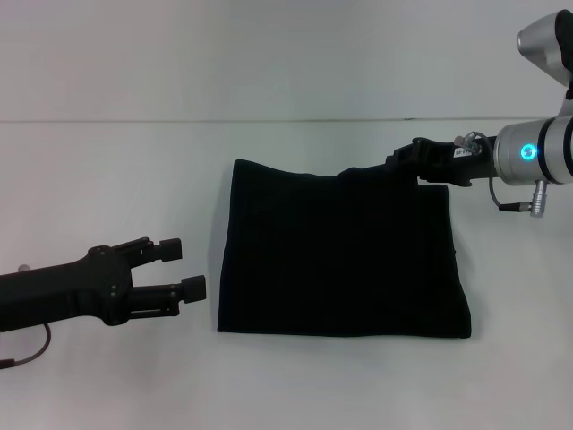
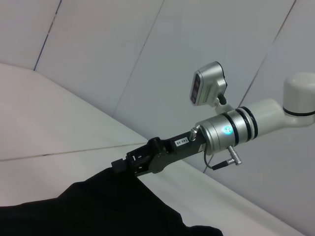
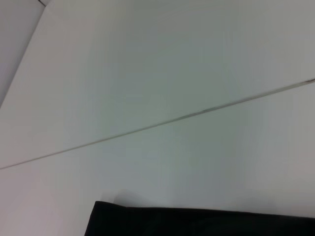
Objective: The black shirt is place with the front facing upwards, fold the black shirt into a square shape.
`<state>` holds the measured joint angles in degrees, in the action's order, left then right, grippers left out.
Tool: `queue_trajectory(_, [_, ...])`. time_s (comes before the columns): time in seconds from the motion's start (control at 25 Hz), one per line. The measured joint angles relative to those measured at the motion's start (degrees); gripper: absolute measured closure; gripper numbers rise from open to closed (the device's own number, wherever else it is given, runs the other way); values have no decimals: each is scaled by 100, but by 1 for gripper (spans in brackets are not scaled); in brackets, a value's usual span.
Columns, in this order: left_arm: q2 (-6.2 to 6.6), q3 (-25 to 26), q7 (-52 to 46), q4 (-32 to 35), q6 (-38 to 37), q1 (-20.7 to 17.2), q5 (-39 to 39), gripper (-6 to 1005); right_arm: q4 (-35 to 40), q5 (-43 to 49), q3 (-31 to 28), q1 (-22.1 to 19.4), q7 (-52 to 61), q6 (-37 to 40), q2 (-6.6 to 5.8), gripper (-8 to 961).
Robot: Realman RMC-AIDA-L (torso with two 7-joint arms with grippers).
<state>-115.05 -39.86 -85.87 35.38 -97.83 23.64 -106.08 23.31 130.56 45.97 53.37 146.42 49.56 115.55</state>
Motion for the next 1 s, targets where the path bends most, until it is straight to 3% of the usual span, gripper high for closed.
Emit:
queue_trajectory(0.12, [0, 19, 0, -10, 0, 0, 0, 34, 2, 20, 0, -5, 0, -13, 1, 618])
queue_trajectory(0.52, [0, 30, -5, -23, 1, 0, 0, 34, 77, -6, -56, -140, -57, -69, -41, 846])
queue_trajectory(0.72, [0, 31, -65, -23, 1, 3, 0, 34, 302, -107, -138, -302, -203, -68, 7, 847])
queue_trajectory(1.0, [0, 40, -75, -23, 10, 7, 0, 35, 302, -433, -153, -446, -436, -62, -21, 897])
